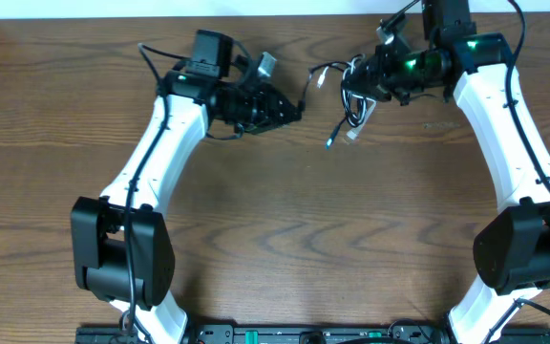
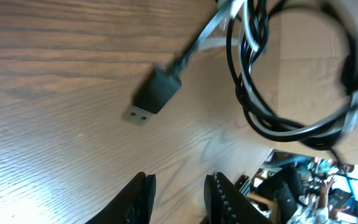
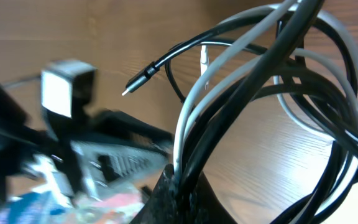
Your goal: Untangle cables
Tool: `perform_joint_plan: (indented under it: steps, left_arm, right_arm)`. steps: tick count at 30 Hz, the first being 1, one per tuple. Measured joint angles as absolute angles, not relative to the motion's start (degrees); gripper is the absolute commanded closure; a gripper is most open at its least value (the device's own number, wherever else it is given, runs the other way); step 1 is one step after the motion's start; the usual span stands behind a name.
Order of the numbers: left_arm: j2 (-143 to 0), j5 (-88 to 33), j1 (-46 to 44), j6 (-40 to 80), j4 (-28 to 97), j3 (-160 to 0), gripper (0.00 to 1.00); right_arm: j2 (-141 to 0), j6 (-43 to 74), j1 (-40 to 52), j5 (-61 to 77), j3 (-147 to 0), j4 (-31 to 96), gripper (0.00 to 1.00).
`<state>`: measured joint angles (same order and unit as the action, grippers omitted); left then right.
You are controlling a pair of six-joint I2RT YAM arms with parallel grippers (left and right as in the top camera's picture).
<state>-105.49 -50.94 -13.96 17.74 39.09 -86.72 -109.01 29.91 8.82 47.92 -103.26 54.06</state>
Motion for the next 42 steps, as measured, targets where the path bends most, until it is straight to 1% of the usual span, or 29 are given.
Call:
perform_joint_plan:
  steps: [5,7,8,12,15,21,28,34,42]
  left_arm:
    - [-105.5,-49.4,-16.8,19.4,35.3,-86.7,0.68]
    - [-105.5,-49.1,-17.3,20.7,33.4,-86.7,0.66]
    - [-105.5,-49.1,-17.4,21.3,32.3,-86.7,0.66]
    - [-105.5,-49.0,-17.8,24.1,27.8,-86.7,0.67]
    - [-105.5,-49.4,-18.1,24.9,24.4,-86.7,0.66]
    - [-105.5,-57.6,-18.1,22.4,15.9,-86.7,0.66]
    - [-105.5,-66.3,-18.1,16.7,14.2,-86.7,0.66]
    - [-105.5,-68.7,-18.1,13.9,12.9,-86.7,0.66]
    - [-105.5,-69.1,-18.4,13.0,7.0,-86.7,0.66]
  right_arm:
    - [-109.0,37.9,8.7,52.9,-103.3,47.6,0.99]
    - [-109.0,42.1,8.7,54.6,-103.3,45.9,0.99]
    - [-109.0,46.3,8.7,55.5,-103.3,44.7,0.99]
    - [-109.0,53.6,8.7,56.6,-103.3,42.6,0.99]
    - [-109.0,56.8,8.7,58.1,-103.2,42.0,0.99]
    - [-109.0,59.8,7.2,61.1,-103.2,39.8,0.99]
    - [-109.0,62.7,3.8,62.2,-103.2,37.0,0.99]
    - [-109.0,66.1,3.2,63.7,-103.2,32.6,0.99]
    - [-109.0,67.9,4.0,64.8,-103.2,32.3,0.99]
